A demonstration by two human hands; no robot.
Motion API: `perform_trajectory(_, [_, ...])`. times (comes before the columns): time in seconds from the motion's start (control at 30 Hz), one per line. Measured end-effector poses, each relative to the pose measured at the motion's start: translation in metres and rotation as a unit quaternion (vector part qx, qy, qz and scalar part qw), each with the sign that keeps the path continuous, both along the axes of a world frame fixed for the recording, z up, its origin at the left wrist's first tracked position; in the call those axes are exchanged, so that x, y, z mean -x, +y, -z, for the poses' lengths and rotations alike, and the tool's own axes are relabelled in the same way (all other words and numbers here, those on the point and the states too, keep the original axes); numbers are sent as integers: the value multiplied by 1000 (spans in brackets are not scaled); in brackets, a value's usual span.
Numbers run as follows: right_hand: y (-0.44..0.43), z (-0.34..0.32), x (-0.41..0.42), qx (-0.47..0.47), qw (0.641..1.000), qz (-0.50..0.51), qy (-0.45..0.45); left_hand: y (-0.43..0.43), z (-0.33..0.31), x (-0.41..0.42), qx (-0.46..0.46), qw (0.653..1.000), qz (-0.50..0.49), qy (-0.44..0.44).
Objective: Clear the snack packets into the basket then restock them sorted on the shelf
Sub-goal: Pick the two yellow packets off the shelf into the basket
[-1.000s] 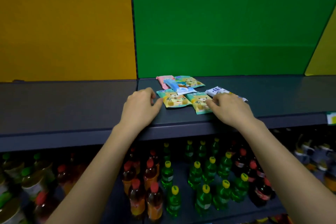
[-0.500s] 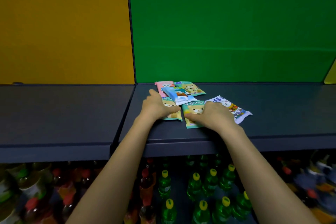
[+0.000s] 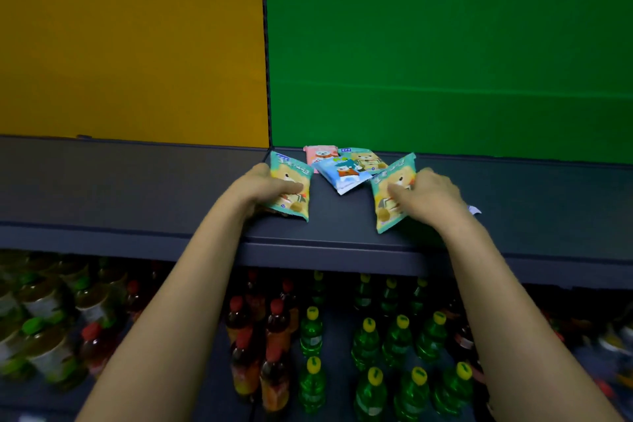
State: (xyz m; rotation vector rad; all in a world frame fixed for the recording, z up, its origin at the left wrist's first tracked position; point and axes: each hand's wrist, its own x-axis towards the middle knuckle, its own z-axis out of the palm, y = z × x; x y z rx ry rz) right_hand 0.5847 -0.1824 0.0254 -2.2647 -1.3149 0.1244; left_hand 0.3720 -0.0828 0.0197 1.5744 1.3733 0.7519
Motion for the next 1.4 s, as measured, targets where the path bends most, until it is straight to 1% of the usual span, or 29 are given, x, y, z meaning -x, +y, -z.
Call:
perform_trajectory(0.1, [-16, -5, -2, -49, 999, -8, 4, -18, 14, 30, -20, 995, -35, -94])
perform_trajectory(0.17, [-23, -8, 7, -85, 995, -46, 21, -39, 18, 49, -43, 987, -77, -137])
perform_trajectory(0.23, [-25, -9, 26, -117, 986, -105, 60, -63, 20, 70, -47, 979, -113, -164])
perform_trajectory(0.37, [-18, 3, 89, -147, 950, -234, 144, -117, 32, 134, -21, 966, -172, -192])
perform_trajectory(0.4, [-17, 8, 110, -151, 938, -265, 164, -133, 39, 154, -18, 960, -200, -197])
perform_trajectory(0.47, [-20, 19, 155, -144, 912, -324, 207, -168, 55, 198, -26, 936, -280, -213])
perform_trajectory(0.57, [-28, 43, 225, -96, 869, -412, 256, -231, 81, 266, -34, 884, -411, -219])
perform_trajectory(0.67, [-42, 73, 296, -43, 835, -480, 264, -302, 110, 322, -33, 835, -499, -228])
perform_trajectory(0.8, [-76, 120, 391, 45, 780, -551, 294, -382, 157, 378, -47, 799, -559, -219])
perform_trajectory(0.87, [-95, 145, 435, 103, 756, -562, 320, -413, 178, 404, -42, 778, -586, -224])
perform_trajectory(0.93, [-115, 168, 478, 149, 733, -571, 338, -440, 196, 430, -29, 765, -598, -235])
perform_trajectory(1.13, [-162, 222, 591, 223, 704, -576, 351, -499, 245, 520, 16, 735, -635, -238])
perform_trajectory(1.23, [-173, 244, 637, 249, 689, -582, 351, -507, 267, 559, 30, 710, -658, -247])
perform_trajectory(1.4, [-176, 278, 705, 288, 678, -573, 359, -502, 301, 612, 61, 672, -685, -275])
